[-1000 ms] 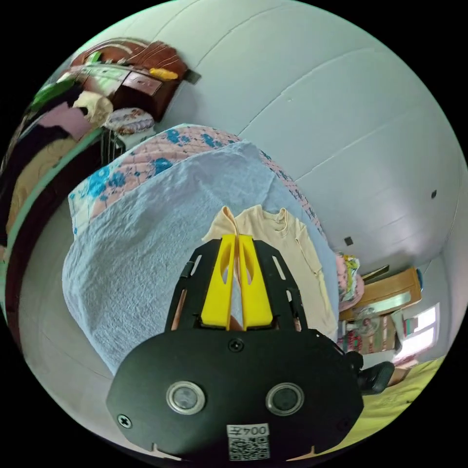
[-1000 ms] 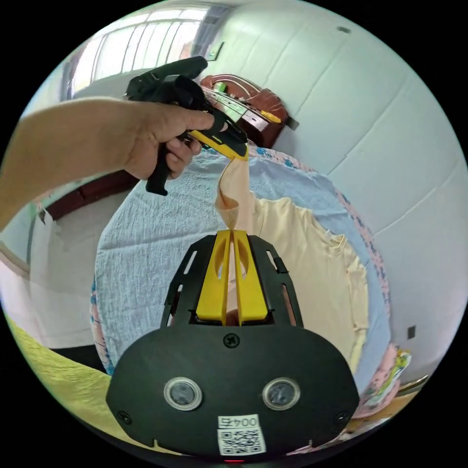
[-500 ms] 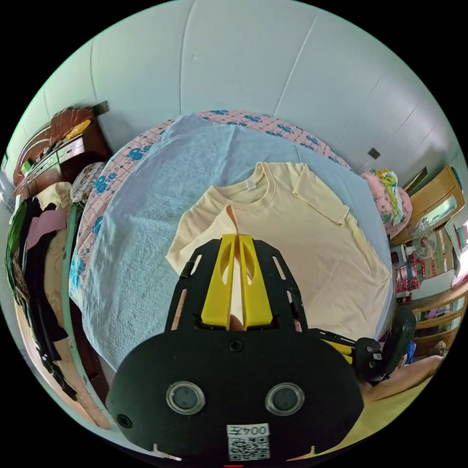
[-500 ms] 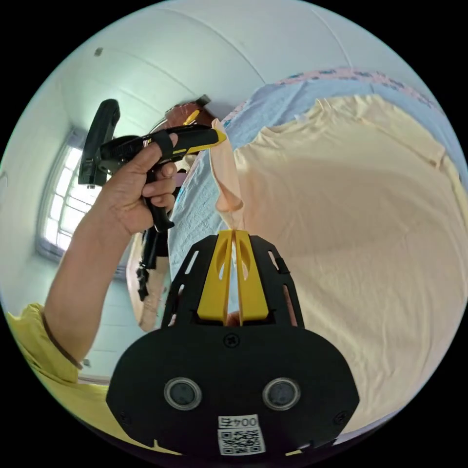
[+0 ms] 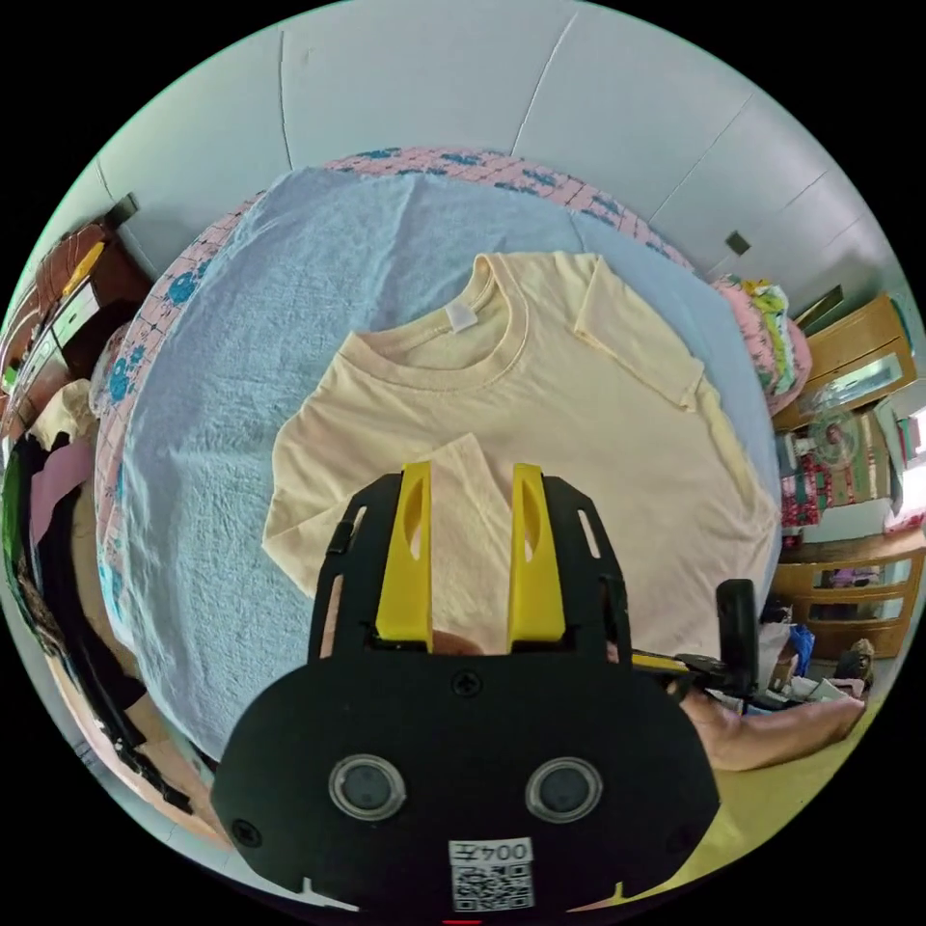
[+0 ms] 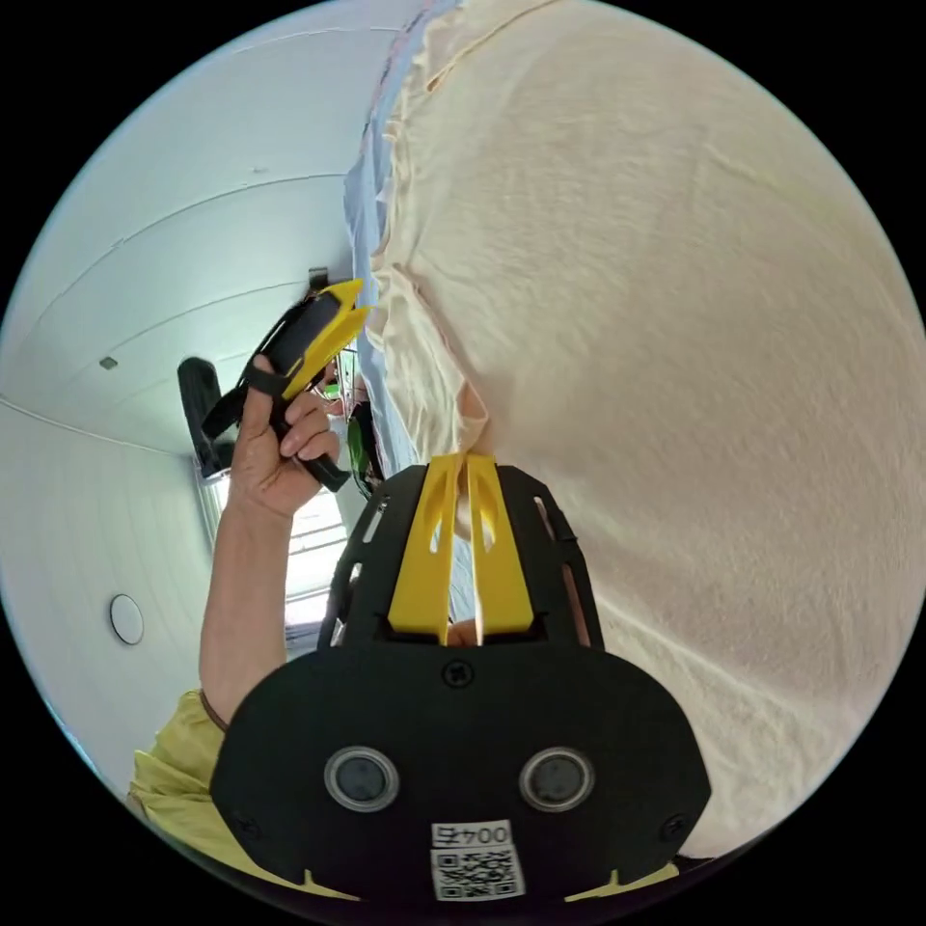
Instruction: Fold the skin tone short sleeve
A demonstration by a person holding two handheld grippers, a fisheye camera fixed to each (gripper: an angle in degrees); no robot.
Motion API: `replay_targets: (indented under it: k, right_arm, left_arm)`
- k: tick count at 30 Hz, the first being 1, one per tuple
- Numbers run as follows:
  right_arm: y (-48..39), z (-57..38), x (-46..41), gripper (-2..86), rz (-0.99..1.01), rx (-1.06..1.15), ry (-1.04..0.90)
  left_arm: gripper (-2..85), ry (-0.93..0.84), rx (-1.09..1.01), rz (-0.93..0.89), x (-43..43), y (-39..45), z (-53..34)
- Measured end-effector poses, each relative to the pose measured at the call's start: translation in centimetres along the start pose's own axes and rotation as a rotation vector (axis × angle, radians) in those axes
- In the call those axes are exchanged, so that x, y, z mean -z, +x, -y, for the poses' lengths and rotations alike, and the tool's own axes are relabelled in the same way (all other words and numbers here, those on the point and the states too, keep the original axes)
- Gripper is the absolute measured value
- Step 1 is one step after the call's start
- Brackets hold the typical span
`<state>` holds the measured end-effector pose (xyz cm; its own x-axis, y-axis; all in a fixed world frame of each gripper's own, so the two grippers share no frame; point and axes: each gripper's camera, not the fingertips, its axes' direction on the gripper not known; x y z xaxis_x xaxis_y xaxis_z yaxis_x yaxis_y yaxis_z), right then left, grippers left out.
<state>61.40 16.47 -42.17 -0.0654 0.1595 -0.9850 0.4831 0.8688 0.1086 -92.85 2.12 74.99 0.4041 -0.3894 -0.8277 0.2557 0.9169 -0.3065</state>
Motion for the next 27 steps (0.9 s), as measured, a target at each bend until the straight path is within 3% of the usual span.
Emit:
replay_targets:
  k: [5,10,13,20,27]
  right_arm:
    - [0.3,-0.9,1.9,5.2,-0.041,0.086,-0.006]
    - [-4.1,-4.2,-0.8,6.9,-0.305,0.525,-0.085]
    - [-5.1,-5.3,-2.7,8.0,-0.391,0.632,-0.097]
    - [-4.1,-7.0,-5.3,7.9,-0.514,0.658,-0.092]
    - [-3.5,-8.8,-7.4,3.0,-0.619,0.662,-0.078]
  left_arm:
    - [8.0,0.084,0.144,0.041,3.0,-5.7,-2.5]
    - [6.6,0.048,0.269,0.085,1.3,-9.7,-6.3]
    - [7.7,-0.018,0.285,0.084,-1.6,-9.2,-7.1]
    - [9.0,0.036,0.286,0.199,-5.1,-5.7,-8.2]
    - [4.1,0.040,0.195,0.452,-8.4,-1.3,-9.7]
